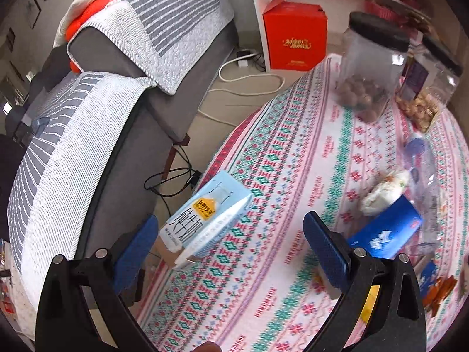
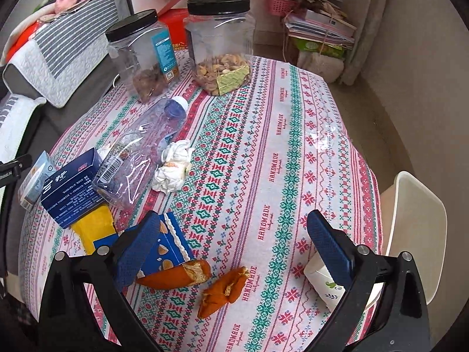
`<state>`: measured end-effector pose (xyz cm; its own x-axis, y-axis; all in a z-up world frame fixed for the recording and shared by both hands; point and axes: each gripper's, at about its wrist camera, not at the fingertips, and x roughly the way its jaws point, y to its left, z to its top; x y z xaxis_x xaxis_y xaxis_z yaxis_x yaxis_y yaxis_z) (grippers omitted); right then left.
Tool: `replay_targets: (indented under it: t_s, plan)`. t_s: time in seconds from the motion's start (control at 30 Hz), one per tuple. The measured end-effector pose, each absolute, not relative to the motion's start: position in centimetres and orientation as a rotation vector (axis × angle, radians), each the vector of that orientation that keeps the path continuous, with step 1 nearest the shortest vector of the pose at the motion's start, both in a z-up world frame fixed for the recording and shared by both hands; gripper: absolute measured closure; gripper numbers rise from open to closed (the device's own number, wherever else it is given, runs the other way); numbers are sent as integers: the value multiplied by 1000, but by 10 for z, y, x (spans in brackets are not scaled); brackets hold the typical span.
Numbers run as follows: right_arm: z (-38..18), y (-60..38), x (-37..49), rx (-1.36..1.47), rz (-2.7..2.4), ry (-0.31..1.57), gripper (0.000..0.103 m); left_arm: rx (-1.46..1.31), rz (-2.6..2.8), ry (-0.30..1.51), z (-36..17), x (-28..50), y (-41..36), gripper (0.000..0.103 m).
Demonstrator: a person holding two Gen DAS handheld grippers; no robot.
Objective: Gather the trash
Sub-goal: 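Grasp light-blue milk carton with left tool while right tool grasps dark-blue box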
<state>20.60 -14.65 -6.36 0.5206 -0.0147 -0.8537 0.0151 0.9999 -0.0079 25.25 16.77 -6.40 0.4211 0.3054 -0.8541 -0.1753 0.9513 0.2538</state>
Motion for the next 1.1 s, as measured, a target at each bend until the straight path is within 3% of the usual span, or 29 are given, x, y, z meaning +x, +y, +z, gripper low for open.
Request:
replay_targets:
  t_s: [0.3, 0.43, 0.63, 0.9, 0.97, 1.1]
  plan:
    - [-62, -118, 210, 85, 127, 1107, 7, 315, 227, 1310, -128, 277, 196, 7]
    - [-64, -93, 214, 152, 156, 1154, 7, 352, 183, 1313, -138, 274, 199, 8]
    - [-62, -40, 232, 273, 169, 1213, 7, 394, 196, 1273, -135, 265, 208, 40]
    - [-85, 3, 271, 377, -66, 1297, 7, 399, 185, 1203, -128, 250, 219, 54]
    - [-95, 5, 278, 379, -121, 1322, 7, 364, 186, 1201, -122, 247, 224, 62]
    - [-118, 16, 287, 403, -161, 1381, 7, 292, 177, 1212, -114, 246, 235, 66]
